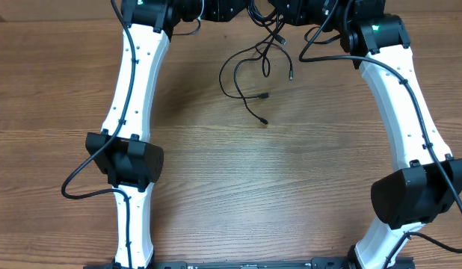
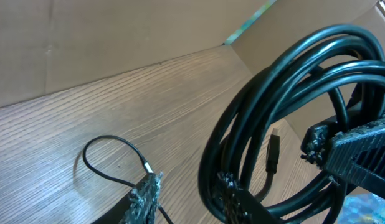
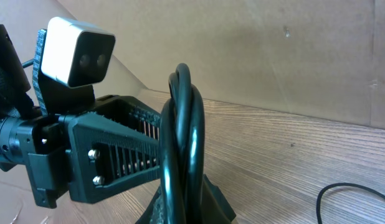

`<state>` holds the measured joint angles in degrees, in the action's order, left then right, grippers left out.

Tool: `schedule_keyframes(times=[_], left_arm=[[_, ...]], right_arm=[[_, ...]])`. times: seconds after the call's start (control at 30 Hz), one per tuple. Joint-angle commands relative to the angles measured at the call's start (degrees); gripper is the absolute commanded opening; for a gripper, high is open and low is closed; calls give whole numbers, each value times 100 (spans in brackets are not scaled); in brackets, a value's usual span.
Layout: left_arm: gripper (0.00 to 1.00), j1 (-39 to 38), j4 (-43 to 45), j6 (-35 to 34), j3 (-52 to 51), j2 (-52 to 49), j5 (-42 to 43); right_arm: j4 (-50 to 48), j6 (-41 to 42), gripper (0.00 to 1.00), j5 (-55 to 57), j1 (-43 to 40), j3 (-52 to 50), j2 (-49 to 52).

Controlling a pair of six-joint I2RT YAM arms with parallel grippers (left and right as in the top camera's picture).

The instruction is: Untangle cables

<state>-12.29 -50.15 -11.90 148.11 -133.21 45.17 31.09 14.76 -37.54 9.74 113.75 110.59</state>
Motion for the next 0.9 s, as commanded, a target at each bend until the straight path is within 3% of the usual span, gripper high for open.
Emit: schedule_keyframes(times=[0.0, 0.87], left_arm=[[34, 26, 44, -37, 98, 101, 96], [34, -24, 225, -31, 98, 94, -603]], right_arm=[[-33, 11, 4, -177, -4, -11, -2], [48, 26, 4, -896, -7, -11, -2]])
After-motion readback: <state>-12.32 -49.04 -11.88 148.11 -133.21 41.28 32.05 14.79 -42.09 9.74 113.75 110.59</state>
